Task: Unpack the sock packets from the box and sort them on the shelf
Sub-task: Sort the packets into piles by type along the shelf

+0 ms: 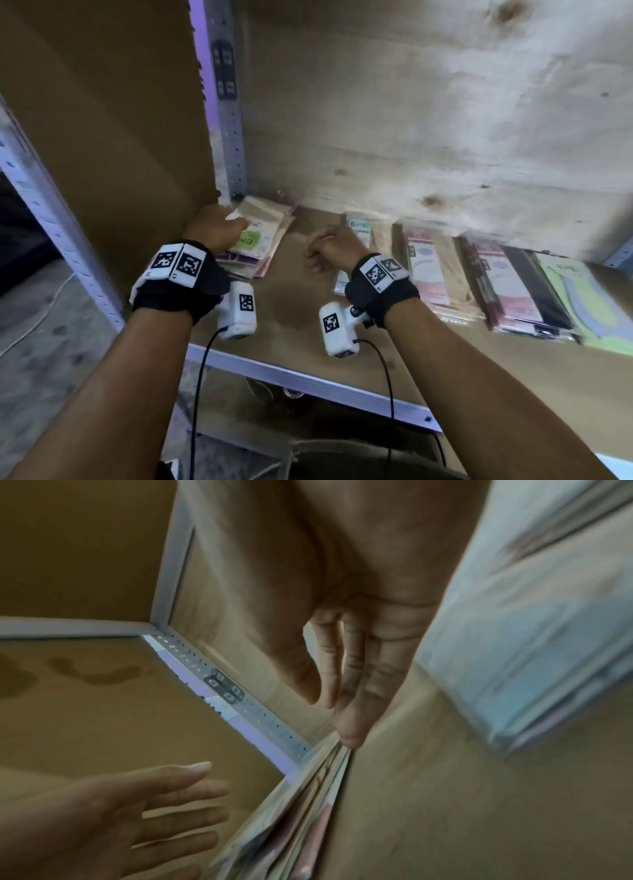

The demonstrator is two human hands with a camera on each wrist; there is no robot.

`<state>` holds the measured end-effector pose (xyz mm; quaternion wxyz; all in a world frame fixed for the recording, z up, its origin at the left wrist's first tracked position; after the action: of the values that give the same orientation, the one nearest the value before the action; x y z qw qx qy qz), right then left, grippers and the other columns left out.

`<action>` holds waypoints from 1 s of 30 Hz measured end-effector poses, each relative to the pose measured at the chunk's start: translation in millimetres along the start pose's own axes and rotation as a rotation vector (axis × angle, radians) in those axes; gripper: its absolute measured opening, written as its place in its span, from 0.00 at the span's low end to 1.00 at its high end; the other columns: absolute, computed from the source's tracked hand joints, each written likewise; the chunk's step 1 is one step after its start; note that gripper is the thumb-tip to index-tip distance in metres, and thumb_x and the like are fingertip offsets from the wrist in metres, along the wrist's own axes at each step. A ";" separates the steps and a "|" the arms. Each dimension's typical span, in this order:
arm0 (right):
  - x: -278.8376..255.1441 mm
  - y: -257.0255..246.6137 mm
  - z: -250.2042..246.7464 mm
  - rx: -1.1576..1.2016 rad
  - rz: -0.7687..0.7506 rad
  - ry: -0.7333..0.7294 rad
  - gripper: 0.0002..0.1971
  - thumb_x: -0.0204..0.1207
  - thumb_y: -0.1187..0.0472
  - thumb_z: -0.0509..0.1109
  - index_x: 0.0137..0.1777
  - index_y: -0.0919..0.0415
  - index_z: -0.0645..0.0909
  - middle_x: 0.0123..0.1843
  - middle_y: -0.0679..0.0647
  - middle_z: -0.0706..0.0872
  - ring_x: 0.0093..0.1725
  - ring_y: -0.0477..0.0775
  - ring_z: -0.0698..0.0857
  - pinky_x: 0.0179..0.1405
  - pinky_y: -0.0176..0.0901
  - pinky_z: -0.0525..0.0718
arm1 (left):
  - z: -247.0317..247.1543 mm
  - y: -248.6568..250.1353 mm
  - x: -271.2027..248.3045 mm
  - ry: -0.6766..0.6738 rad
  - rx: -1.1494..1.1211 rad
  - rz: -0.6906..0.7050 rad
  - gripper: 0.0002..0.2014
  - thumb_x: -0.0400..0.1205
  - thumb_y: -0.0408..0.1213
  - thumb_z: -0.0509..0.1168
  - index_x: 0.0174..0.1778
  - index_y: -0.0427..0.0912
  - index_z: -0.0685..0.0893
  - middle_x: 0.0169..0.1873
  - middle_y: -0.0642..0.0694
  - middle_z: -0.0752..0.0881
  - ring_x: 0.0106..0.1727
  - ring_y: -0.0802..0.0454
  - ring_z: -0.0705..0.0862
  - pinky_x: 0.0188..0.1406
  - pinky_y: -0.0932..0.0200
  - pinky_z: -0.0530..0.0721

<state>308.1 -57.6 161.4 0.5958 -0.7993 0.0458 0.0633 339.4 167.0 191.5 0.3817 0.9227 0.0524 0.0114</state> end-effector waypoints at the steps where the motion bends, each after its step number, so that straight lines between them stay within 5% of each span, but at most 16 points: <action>1: 4.7 2.6 9.4 0.031 0.020 -0.006 0.05 0.78 0.73 0.66 0.45 0.64 0.78 0.38 0.65 0.87 0.32 0.62 0.85 0.34 0.51 0.89 | 1.5 -4.2 2.1 -0.023 -0.009 0.001 0.20 0.84 0.44 0.66 0.67 0.36 0.82 0.66 0.36 0.84 0.65 0.38 0.83 0.61 0.53 0.78; 4: 13.6 7.6 32.8 0.098 0.068 -0.017 0.05 0.79 0.72 0.66 0.46 0.62 0.77 0.39 0.67 0.86 0.32 0.63 0.85 0.40 0.56 0.90 | 4.6 -9.8 3.1 -0.060 -0.009 0.008 0.23 0.84 0.46 0.67 0.71 0.39 0.80 0.67 0.38 0.85 0.63 0.40 0.85 0.54 0.58 0.75; 8: 17.5 10.4 49.4 0.143 0.083 -0.014 0.06 0.80 0.68 0.68 0.43 0.60 0.79 0.39 0.66 0.87 0.34 0.64 0.86 0.32 0.48 0.90 | 2.9 -4.4 -2.6 -0.029 0.059 0.057 0.27 0.84 0.46 0.67 0.77 0.40 0.75 0.72 0.38 0.81 0.68 0.40 0.81 0.55 0.60 0.71; 13: 13.0 15.5 50.5 0.150 0.099 -0.028 0.08 0.78 0.68 0.73 0.41 0.59 0.79 0.43 0.68 0.87 0.30 0.57 0.85 0.34 0.48 0.89 | 3.7 -0.9 -9.2 -0.036 0.088 0.035 0.26 0.83 0.47 0.67 0.74 0.36 0.77 0.72 0.37 0.80 0.69 0.37 0.82 0.69 0.51 0.79; 16: 5.1 14.8 37.7 0.204 0.086 -0.012 0.09 0.76 0.74 0.73 0.41 0.62 0.79 0.42 0.67 0.87 0.26 0.55 0.82 0.25 0.40 0.85 | 5.8 -2.2 -13.6 -0.044 -0.005 0.022 0.17 0.83 0.38 0.65 0.65 0.31 0.84 0.63 0.32 0.86 0.62 0.33 0.86 0.64 0.43 0.85; 20: -12.0 11.9 5.4 0.405 0.051 0.034 0.14 0.76 0.76 0.71 0.60 0.71 0.77 0.36 0.62 0.84 0.30 0.53 0.82 0.25 0.34 0.83 | 10.6 2.5 -17.3 -0.055 -0.116 0.037 0.17 0.79 0.24 0.66 0.64 0.35 0.83 0.58 0.32 0.87 0.56 0.34 0.89 0.56 0.42 0.89; 25: -38.9 0.7 -40.7 0.510 -0.021 0.015 0.12 0.77 0.75 0.72 0.59 0.69 0.81 0.38 0.62 0.84 0.33 0.52 0.85 0.34 0.36 0.85 | 21.2 44.7 -33.4 -0.029 -0.052 0.275 0.27 0.76 0.23 0.70 0.69 0.49 0.83 0.62 0.41 0.85 0.56 0.47 0.84 0.58 0.55 0.85; 28: -55.8 -7.1 -66.3 0.565 -0.055 0.021 0.14 0.77 0.73 0.72 0.62 0.73 0.82 0.44 0.65 0.86 0.35 0.53 0.86 0.33 0.35 0.86 | 27.7 79.0 -50.4 0.027 0.016 0.419 0.24 0.77 0.31 0.73 0.70 0.52 0.84 0.66 0.38 0.81 0.67 0.40 0.80 0.71 0.43 0.78; 30: -69.0 -14.4 -82.9 0.604 -0.073 0.021 0.11 0.78 0.71 0.71 0.59 0.71 0.83 0.43 0.64 0.87 0.34 0.53 0.87 0.32 0.35 0.86 | 26.9 105.7 -66.2 0.097 0.031 0.531 0.18 0.77 0.34 0.74 0.63 0.51 0.88 0.61 0.41 0.82 0.66 0.37 0.79 0.72 0.37 0.75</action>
<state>246.0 -133.1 209.2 0.8078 -0.5879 0.0402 0.0171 284.5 66.8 248.2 0.3480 0.9083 -0.1728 0.1547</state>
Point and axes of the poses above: each hand's wrist, its own x-axis towards the middle knuckle, its own z-axis out of the palm, y = z × x, the point moved 9 cm from there along x, towards the middle knuckle
